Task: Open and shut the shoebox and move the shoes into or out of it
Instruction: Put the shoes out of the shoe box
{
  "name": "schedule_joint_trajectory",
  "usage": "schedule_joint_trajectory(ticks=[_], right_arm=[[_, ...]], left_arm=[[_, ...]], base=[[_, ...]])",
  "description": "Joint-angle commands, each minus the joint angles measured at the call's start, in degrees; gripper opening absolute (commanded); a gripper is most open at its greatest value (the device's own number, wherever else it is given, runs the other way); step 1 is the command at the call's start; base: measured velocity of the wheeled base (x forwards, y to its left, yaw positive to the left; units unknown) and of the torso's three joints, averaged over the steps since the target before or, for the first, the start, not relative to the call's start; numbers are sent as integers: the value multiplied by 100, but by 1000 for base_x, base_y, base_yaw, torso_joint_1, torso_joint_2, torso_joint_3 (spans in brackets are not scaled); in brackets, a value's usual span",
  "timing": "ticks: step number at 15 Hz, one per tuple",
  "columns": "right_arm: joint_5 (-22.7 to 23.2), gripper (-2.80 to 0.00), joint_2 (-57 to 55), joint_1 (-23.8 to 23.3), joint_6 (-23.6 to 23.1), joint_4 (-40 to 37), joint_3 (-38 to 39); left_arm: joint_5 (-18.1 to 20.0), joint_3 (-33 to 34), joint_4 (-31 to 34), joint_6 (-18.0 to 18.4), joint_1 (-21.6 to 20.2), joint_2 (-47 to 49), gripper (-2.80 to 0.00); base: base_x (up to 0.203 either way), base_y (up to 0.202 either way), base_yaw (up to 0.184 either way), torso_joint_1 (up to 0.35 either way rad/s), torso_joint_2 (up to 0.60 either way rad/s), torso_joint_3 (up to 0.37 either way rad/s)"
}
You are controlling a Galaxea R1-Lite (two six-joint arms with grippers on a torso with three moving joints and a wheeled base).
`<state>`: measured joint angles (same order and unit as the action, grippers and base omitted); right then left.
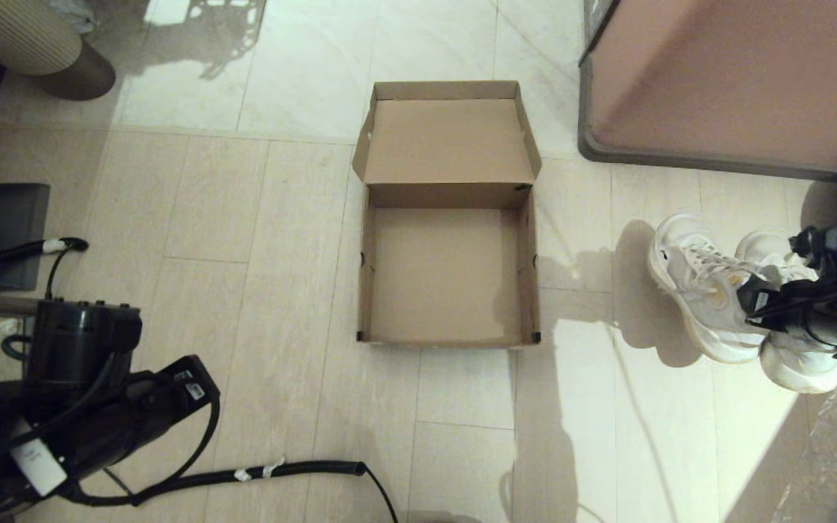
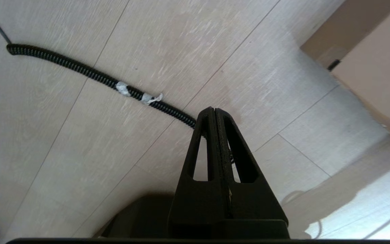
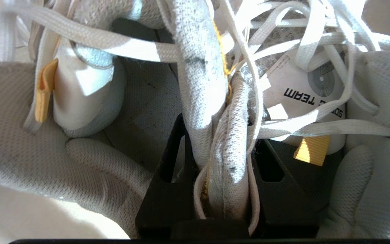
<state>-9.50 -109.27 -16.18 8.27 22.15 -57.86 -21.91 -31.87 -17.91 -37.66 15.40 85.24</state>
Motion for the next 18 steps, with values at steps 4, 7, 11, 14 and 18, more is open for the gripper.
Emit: schedule_joint_trajectory(ticks=[4,7,11,14,18], right_arm=[[8,-280,-2017,-252,-72,1578,-478],[1,-280,-2376,-261,-85,1616,-883],[0,0,-2626,-262,-151,1423,-1227],[0,0,-2414,-254,-406,1445,-1067],[159,0,-1406,-262,-499,1433,-439]], left_arm=[[-24,-27,-26,-30,-19,324,-280],[-16,-106,-29,-30,-19,495,-280],[-24,-285,-29,-30,-11,712,-280],[-24,-250,-29,-57,-19,678,-280],[-33,-241,-29,-66,-13,684,-280]], base=[[0,0,0,0,0,0],[0,0,0,0,0,0],[0,0,0,0,0,0],[0,0,0,0,0,0],[0,0,0,0,0,0]])
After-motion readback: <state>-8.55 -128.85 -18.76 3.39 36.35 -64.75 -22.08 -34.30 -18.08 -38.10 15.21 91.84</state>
